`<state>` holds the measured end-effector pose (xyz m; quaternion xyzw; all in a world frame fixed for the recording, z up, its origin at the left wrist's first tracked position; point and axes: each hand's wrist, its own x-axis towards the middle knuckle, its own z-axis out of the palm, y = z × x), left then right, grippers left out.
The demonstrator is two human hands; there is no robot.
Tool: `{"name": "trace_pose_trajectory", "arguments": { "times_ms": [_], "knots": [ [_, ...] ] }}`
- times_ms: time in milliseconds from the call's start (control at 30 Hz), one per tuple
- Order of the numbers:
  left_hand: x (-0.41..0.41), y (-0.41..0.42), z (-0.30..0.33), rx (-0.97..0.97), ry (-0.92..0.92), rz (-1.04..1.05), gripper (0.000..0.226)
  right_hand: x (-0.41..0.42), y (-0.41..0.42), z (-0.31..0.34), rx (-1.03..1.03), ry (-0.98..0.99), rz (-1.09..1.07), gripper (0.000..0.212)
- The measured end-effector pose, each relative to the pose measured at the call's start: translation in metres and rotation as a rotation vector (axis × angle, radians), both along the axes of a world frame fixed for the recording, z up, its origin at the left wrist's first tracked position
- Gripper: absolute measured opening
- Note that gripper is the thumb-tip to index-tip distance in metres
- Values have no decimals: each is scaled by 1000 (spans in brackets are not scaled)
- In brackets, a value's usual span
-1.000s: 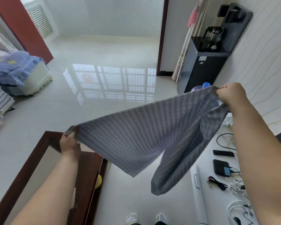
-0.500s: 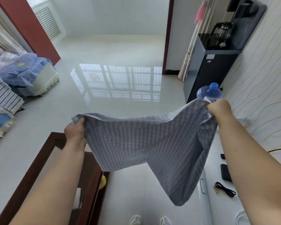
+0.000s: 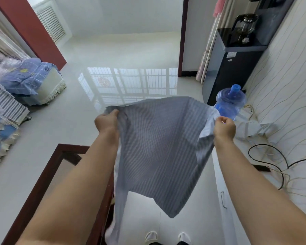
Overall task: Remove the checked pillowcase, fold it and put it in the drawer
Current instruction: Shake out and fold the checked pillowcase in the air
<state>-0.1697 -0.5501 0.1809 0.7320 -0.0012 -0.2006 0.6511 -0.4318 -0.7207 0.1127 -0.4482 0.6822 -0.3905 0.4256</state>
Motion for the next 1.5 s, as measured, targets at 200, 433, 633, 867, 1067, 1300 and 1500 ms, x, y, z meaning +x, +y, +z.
{"name": "trace_pose_trajectory", "arguments": {
  "times_ms": [200,433,633,867,1067,1300,1500],
  "knots": [
    [-76,-18,-2,22,-156,-386,14,43,74,45,-309,-241,364,14],
    [-100,7,4,-107,19,-554,13,56,120,71,-336,-252,925,17],
    [-94,37,8,-238,164,-670,20,50,126,84,-248,-228,1077,11],
    [-90,54,18,-196,15,-668,24,40,130,103,-170,-61,1335,31],
    [-97,60,35,-170,-143,-789,31,42,140,123,-361,3,1213,13],
    [-101,68,42,-183,-136,-973,30,38,143,136,-480,229,1214,10],
    [-97,73,50,-210,-168,-1046,30,41,149,147,-493,262,1231,6]
  ]
}}
